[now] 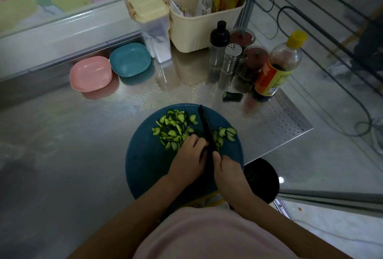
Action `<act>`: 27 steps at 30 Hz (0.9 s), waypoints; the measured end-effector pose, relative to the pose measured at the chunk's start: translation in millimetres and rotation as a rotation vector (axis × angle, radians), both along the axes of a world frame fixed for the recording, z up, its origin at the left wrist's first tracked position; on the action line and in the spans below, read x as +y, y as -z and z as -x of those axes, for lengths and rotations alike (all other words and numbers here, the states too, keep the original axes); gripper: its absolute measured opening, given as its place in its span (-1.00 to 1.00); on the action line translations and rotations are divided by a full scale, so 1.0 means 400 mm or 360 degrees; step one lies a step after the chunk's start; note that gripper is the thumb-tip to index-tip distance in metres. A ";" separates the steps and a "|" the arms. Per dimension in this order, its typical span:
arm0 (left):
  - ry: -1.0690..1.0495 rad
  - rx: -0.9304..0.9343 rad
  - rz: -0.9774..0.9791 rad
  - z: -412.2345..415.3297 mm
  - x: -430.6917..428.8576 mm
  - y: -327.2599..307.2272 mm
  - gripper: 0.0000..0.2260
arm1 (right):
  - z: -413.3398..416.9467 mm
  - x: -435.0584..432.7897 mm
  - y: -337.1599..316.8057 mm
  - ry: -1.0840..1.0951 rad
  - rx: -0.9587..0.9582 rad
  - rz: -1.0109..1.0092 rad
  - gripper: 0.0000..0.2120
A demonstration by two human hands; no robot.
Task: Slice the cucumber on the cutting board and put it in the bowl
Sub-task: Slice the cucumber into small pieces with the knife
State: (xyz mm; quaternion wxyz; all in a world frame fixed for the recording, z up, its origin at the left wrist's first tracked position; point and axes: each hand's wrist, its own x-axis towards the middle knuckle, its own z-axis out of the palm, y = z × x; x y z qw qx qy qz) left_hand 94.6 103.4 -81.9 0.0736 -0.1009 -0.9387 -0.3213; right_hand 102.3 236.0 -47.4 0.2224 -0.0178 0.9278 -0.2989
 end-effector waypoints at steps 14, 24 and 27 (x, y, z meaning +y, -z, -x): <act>-0.0042 -0.0012 -0.0028 -0.003 0.001 0.003 -0.85 | -0.008 0.026 -0.060 0.0267 -0.0131 0.0476 -0.59; -0.0049 -0.0016 -0.0048 -0.002 0.002 0.002 -0.85 | -0.018 0.028 -0.047 0.0113 -0.0077 0.0354 -0.60; -0.0045 -0.0029 -0.0027 -0.003 0.001 0.005 -0.87 | -0.020 0.019 -0.023 0.0091 0.0013 0.0203 -0.60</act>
